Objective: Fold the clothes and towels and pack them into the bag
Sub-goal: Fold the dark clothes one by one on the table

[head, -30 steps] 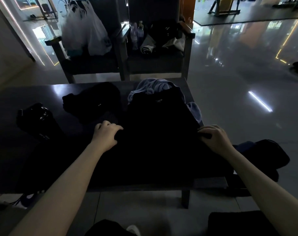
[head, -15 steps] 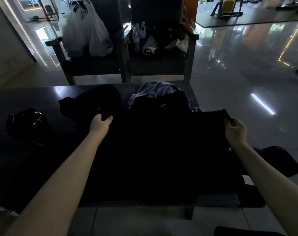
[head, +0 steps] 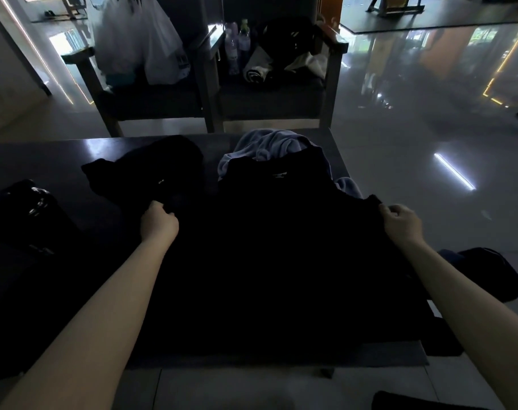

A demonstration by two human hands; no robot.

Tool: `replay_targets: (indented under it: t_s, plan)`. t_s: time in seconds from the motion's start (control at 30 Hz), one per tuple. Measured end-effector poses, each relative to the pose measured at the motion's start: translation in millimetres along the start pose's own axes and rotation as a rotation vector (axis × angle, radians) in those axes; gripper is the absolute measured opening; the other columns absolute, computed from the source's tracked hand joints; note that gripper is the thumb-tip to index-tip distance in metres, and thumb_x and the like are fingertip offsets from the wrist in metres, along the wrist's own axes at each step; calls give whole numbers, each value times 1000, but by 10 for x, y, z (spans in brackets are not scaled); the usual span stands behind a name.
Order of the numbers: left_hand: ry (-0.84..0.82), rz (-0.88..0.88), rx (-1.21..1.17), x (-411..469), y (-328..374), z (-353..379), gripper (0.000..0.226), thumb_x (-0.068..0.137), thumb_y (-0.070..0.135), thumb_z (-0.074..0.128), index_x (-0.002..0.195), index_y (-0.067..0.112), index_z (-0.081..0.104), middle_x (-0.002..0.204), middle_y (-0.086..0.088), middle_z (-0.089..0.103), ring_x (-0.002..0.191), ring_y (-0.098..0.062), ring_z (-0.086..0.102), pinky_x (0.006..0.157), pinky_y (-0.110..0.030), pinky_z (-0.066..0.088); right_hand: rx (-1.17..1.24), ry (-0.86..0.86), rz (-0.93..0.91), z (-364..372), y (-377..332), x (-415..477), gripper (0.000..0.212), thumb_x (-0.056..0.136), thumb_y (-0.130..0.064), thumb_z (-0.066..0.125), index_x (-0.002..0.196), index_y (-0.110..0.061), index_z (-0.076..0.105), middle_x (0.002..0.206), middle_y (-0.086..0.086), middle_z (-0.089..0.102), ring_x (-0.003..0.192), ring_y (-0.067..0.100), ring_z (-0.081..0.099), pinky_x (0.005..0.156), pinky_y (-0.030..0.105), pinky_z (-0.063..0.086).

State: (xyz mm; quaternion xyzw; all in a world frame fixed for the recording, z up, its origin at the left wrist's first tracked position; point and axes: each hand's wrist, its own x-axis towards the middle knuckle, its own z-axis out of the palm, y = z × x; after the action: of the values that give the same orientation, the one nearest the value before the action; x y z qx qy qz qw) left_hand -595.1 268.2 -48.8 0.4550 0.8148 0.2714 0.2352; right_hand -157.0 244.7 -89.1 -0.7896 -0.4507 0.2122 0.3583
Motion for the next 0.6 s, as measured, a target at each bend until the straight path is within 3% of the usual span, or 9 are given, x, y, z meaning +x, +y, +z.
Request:
replay_targets:
  t_s: [0.07, 0.13, 0.2, 0.33, 0.4, 0.47, 0.53, 0.6]
  plan:
    - [41, 129, 245, -62, -20, 38, 42, 95, 14, 51, 134, 3, 40, 133, -18, 45, 118, -36, 48, 93, -42, 43, 0, -103, 59, 9, 22, -36, 42, 96, -33, 49, 118, 1, 58, 116, 21, 62, 107, 34, 57, 79, 31, 39]
    - [90, 330, 379, -176, 14, 96, 45, 94, 19, 52, 136, 6, 42, 140, -15, 39, 125, -35, 42, 101, -46, 38, 24, -194, 108, 8, 72, -105, 46, 95, -37, 49, 122, 0, 54, 117, 20, 60, 101, 31, 57, 76, 29, 38]
    - [6, 494, 447, -332, 76, 147, 45, 97, 29, 47, 138, 12, 44, 147, -7, 37, 133, -27, 36, 107, -43, 30, 53, -242, 147, -20, 117, -203, 50, 94, -42, 51, 122, 0, 52, 115, 19, 61, 95, 28, 57, 75, 30, 39]
    - [-313, 486, 592, -657, 14, 228, 56, 101, 44, 31, 150, 19, 23, 159, -2, 15, 145, -22, 15, 117, -47, 10, 94, -284, 221, -137, 169, -464, 62, 90, -50, 52, 126, 0, 46, 119, 18, 58, 106, 35, 57, 81, 35, 44]
    - [-306, 453, 653, -784, -72, 226, 62, 100, 45, 31, 153, 19, 10, 160, -3, 4, 146, -24, 7, 117, -50, 6, 121, -300, 244, -197, 207, -613, 69, 87, -56, 54, 127, 0, 45, 119, 17, 56, 108, 34, 56, 84, 37, 45]
    - [-205, 459, 689, -934, -131, 212, 65, 100, 44, 33, 153, 18, 5, 161, -3, 0, 147, -24, 4, 118, -49, 5, 106, -335, 275, -244, 275, -759, 72, 81, -63, 56, 119, -2, 48, 110, 14, 57, 97, 29, 58, 77, 35, 46]
    - [-126, 528, 682, -1113, -166, 208, 63, 101, 43, 32, 153, 18, 7, 161, -1, 2, 147, -21, 5, 118, -48, 6, 87, -382, 303, -294, 367, -883, 78, 79, -67, 55, 122, -3, 49, 111, 11, 59, 96, 28, 60, 77, 34, 49]
    - [-155, 603, 701, -1294, -221, 214, 60, 101, 44, 29, 153, 18, 12, 160, 1, 6, 147, -19, 6, 118, -46, 5, 98, -414, 320, -361, 404, -1014, 78, 76, -68, 58, 123, -6, 54, 109, 11, 64, 95, 27, 63, 85, 37, 52]
